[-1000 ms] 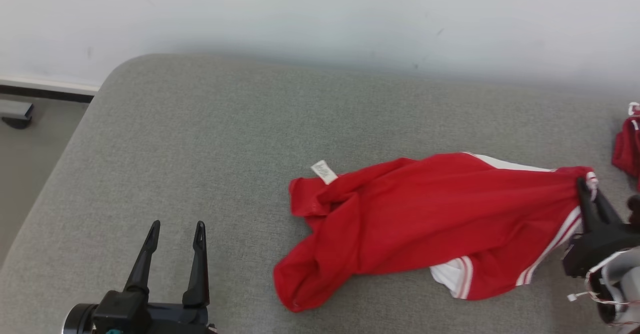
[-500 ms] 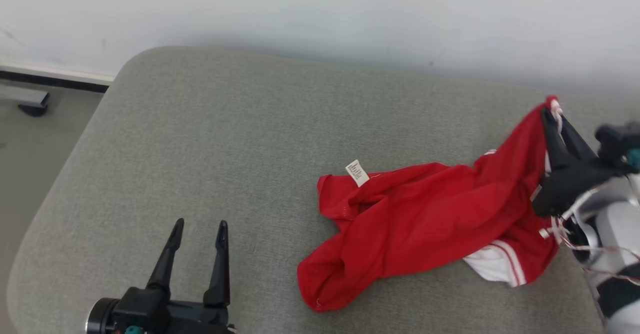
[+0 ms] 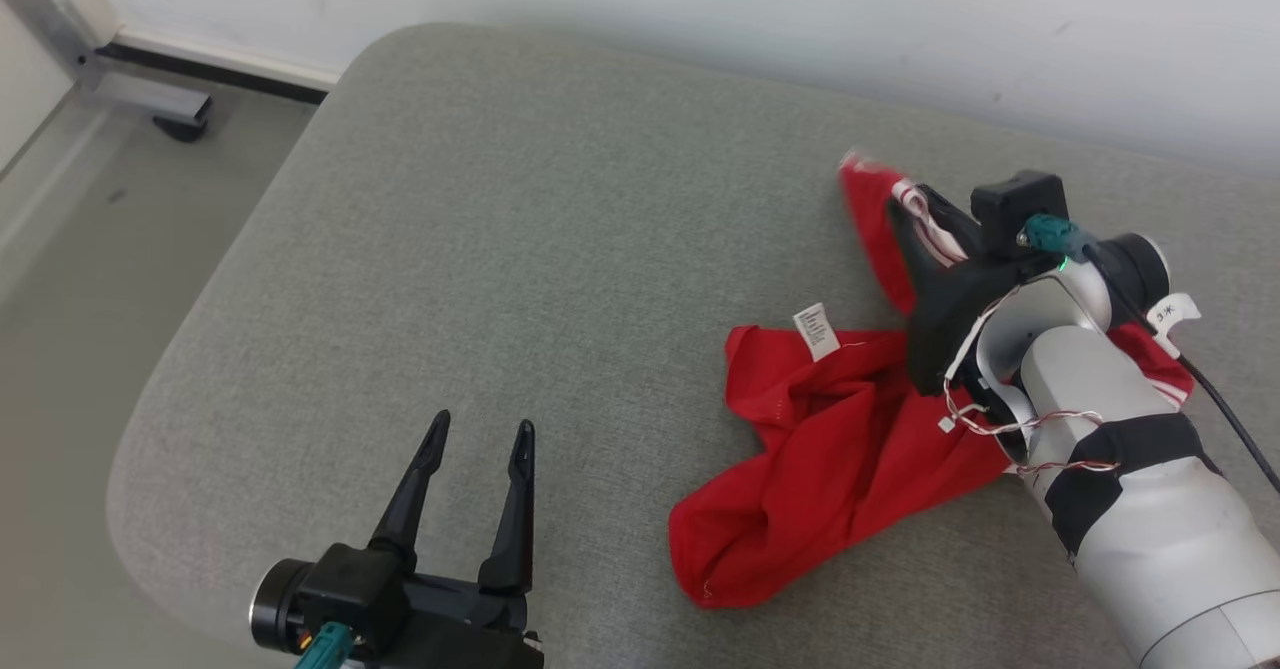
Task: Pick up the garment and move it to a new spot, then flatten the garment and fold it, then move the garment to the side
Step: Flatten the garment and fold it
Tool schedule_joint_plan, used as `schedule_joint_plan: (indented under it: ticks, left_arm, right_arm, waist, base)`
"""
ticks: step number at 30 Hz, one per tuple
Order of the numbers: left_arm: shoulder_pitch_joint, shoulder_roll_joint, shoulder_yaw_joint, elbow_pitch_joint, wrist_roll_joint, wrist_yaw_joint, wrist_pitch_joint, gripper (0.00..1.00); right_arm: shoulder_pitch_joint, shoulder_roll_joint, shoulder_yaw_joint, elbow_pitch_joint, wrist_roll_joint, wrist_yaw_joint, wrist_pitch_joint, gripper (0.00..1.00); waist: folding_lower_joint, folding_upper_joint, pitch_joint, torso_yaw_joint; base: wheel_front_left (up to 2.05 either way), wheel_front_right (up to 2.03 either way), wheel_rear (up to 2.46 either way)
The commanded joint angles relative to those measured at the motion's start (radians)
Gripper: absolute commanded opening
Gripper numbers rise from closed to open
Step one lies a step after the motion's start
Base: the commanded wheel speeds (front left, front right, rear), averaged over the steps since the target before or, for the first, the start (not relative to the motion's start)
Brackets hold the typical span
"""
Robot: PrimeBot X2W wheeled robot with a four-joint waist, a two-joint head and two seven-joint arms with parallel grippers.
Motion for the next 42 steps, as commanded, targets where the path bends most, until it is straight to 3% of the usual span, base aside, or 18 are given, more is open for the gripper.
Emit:
schedule_joint_plan:
  ticks: [1, 6, 14, 18, 20, 25, 32, 42]
  left_arm:
    - [-0.016, -0.001, -0.009, 0.004, -0.008, 0.006, -0.003, 1.0]
    - [-0.01, -0.001, -0.008, 0.005, -0.007, 0.017, -0.003, 1.0]
    - [0.016, -0.001, 0.038, 0.008, 0.034, 0.009, -0.003, 1.0]
    - [0.037, -0.001, 0.065, 0.001, 0.053, 0.001, -0.003, 1.0]
    - [0.058, -0.001, 0.093, -0.011, 0.071, -0.006, -0.003, 1.0]
    - [0.091, 0.003, 0.124, -0.025, 0.093, -0.015, -0.003, 1.0]
    - [0.116, 0.012, 0.155, -0.032, 0.11, -0.025, -0.003, 1.0]
    - [0.09, 0.005, 0.147, -0.03, 0.109, -0.039, -0.003, 1.0]
  right_arm:
    - [-0.019, 0.003, 0.009, 0.031, 0.012, -0.002, -0.021, 1.0]
    - [-0.041, -0.005, 0.045, 0.116, 0.032, -0.002, -0.082, 1.0]
    - [-0.055, -0.042, 0.045, 0.146, 0.087, -0.002, -0.172, 1.0]
    - [-0.012, -0.086, 0.021, 0.106, 0.121, -0.002, -0.196, 1.0]
    - [0.076, -0.136, -0.038, 0.01, 0.143, -0.002, -0.202, 1.0]
    - [0.265, -0.164, -0.147, -0.135, 0.127, -0.002, -0.202, 1.0]
    - [0.495, -0.128, -0.241, -0.276, 0.091, -0.002, -0.202, 1.0]
    - [0.606, -0.068, -0.211, -0.323, 0.071, -0.002, -0.172, 1.0]
  waist:
    - [0.0, -0.0001, 0.027, 0.033]
    - [0.0, -0.0001, 0.019, 0.014]
    - [0.0, -0.0001, -0.032, -0.062]
    - [0.0, -0.0001, -0.058, -0.098]
    - [0.0, -0.0001, -0.079, -0.131]
    - [0.0, -0.0001, -0.1, -0.168]
    - [0.0, -0.0001, -0.114, -0.191]
    - [0.0, -0.0001, -0.085, -0.157]
  base:
    - [0.0, 0.0, 0.0]
    - [0.0, 0.0, 0.0]
    - [0.0, 0.0, 0.0]
    - [0.0, 0.0, 0.0]
    - [0.0, 0.0, 0.0]
    - [0.0, 0.0, 0.0]
    - [0.0, 0.0, 0.0]
    - [0.0, 0.0, 0.0]
